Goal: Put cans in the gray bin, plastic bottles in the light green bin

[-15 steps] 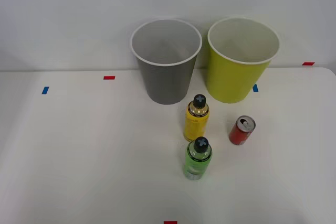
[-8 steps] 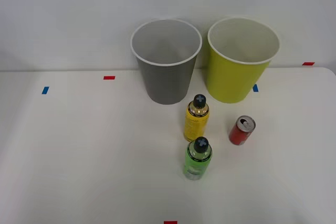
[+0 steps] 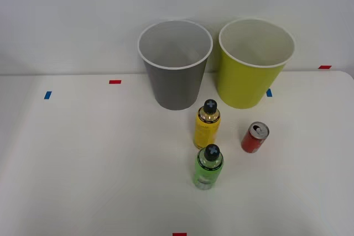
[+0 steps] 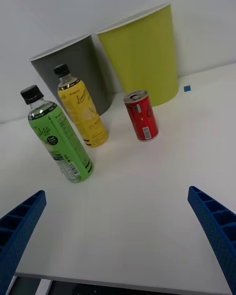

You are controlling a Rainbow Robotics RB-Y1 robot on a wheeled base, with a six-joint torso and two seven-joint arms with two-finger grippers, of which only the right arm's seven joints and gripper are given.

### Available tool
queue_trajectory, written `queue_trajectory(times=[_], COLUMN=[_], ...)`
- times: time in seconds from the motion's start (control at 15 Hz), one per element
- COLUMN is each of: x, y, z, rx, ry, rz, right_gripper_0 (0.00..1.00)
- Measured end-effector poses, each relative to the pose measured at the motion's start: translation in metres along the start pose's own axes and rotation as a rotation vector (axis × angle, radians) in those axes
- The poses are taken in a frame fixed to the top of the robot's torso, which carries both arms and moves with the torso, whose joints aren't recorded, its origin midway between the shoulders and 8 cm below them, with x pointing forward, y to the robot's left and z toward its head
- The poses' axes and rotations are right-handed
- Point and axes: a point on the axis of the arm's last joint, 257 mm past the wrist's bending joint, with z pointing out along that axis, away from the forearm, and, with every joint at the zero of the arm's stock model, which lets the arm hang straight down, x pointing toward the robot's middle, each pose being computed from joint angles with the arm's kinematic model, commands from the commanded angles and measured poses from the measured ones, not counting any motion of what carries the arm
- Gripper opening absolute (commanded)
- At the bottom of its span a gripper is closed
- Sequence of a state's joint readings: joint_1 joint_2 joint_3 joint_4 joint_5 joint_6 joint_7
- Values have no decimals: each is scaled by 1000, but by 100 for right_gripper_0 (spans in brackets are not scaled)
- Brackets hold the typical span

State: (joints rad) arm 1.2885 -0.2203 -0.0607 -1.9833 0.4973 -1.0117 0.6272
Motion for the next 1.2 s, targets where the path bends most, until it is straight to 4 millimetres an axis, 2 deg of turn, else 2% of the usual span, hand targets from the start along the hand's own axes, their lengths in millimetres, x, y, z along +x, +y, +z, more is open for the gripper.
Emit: queue_trajectory(times=[1.2], x=[-5], y=[-6], z=[-3], rx=[1], ry=[0], rz=[-41], right_gripper_0=[100])
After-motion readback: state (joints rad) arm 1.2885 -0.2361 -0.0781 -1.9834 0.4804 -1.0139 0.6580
